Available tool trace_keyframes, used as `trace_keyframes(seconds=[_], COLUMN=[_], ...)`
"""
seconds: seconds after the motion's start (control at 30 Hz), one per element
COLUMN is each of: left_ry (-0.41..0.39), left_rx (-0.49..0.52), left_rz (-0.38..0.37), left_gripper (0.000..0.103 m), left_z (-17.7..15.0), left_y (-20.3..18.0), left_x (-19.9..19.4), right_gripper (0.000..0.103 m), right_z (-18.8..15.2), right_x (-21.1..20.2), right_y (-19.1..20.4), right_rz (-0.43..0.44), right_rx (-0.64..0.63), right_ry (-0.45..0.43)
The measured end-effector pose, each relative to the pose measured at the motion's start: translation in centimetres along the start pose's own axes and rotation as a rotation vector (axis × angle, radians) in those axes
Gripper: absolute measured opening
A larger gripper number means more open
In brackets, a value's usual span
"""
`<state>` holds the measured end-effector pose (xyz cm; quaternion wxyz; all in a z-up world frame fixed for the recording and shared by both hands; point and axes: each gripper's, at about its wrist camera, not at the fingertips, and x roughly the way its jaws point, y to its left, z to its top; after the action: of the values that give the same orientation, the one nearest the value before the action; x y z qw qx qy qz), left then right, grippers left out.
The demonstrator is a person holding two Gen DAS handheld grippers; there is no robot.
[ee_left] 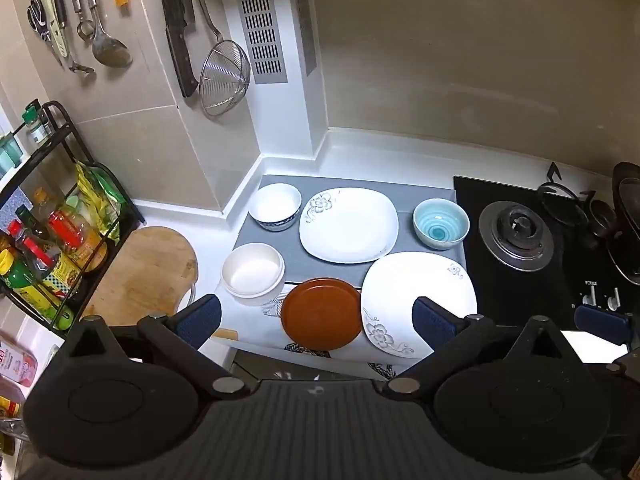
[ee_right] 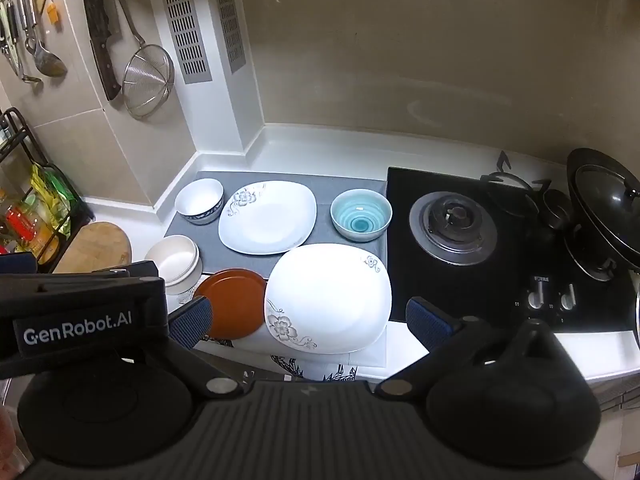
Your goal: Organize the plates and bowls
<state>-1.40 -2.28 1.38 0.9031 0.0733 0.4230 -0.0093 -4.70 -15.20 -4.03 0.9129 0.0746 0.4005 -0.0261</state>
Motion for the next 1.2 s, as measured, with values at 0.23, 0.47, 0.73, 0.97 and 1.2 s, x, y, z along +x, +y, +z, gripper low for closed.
trace_keyframes(seconds=[0.23,0.47,0.73,0.97,1.2], left_ry=[0.000,-0.002,-0.002,-0.004,-0.003], left_rx=[-0.008,0.007,0.009,0.006,0.006], left_rz=[-0.010,-0.004,-0.004,-0.006,0.000], left_gripper=[0.102,0.102,0.102,0.102,0.102], left_z=[-0.7,-0.8,-1.2,-1.5,-1.6], left_y=[0.1,-0.2,-0.3,-0.1,-0.2], left_x=[0.1,0.5,0.7,0.8,0.7], right_gripper=[0.103,0.103,0.103,0.103,0.103], right_z=[0.3,0.3,0.1,0.0,-0.2], right_x=[0.1,0.3,0.7,0.8,0.7], right_y=[0.2,0.1,0.0,0.3,0.0], right_rz=[-0.001,-0.010,-0.011,-0.013,-0.005], right_rx=[0.004,0.009,0.026,0.021,0.024], right_ry=[0.016,0.018,0.031,0.027,0.030])
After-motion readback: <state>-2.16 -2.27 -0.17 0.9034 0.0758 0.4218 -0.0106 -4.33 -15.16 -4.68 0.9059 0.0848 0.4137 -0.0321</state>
